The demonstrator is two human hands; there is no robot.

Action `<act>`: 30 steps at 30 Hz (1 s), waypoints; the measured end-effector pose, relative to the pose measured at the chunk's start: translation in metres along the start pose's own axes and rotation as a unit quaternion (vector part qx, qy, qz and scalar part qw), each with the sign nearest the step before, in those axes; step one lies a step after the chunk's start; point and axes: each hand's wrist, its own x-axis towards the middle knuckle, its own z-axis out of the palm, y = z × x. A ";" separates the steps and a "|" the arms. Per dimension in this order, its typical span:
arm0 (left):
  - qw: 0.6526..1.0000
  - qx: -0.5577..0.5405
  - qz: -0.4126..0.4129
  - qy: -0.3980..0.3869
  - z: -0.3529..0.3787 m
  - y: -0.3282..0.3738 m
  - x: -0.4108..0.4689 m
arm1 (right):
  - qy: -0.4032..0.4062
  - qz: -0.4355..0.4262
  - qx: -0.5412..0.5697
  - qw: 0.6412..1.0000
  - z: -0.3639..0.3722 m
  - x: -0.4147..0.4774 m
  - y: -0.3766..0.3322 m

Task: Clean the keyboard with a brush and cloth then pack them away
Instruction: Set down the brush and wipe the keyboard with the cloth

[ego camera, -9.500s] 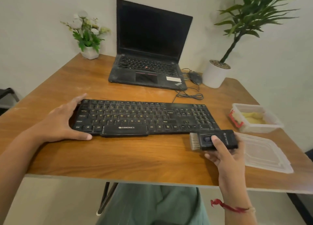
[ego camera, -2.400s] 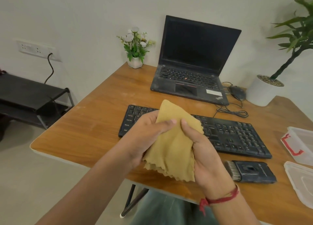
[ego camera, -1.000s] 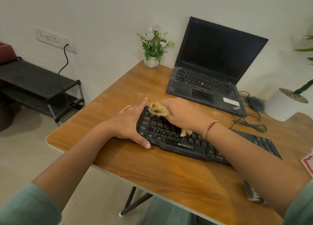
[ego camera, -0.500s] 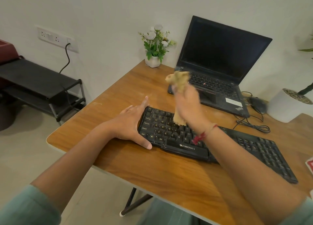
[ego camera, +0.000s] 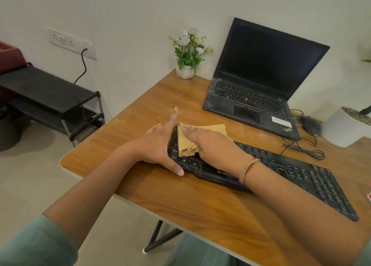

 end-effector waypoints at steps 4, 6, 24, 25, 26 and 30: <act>1.000 -0.009 0.004 -0.003 0.001 -0.001 0.000 | 0.048 0.033 0.089 0.994 0.006 0.009 -0.004; 1.000 -0.016 0.006 -0.002 0.001 -0.001 0.000 | 0.051 -0.003 0.133 0.990 0.008 0.009 -0.014; 0.999 -0.036 -0.005 0.003 -0.002 0.001 -0.002 | 0.035 -0.018 0.089 0.995 0.011 -0.011 0.013; 0.999 -0.036 -0.006 0.004 -0.002 0.000 -0.002 | 0.043 0.001 0.083 0.996 0.013 -0.006 0.014; 0.999 -0.035 -0.006 0.004 -0.002 0.000 -0.001 | 0.051 0.011 0.090 0.995 0.013 -0.002 0.010; 0.999 -0.036 -0.002 0.007 -0.001 0.004 -0.002 | 0.054 -0.037 0.148 0.987 0.015 0.007 -0.014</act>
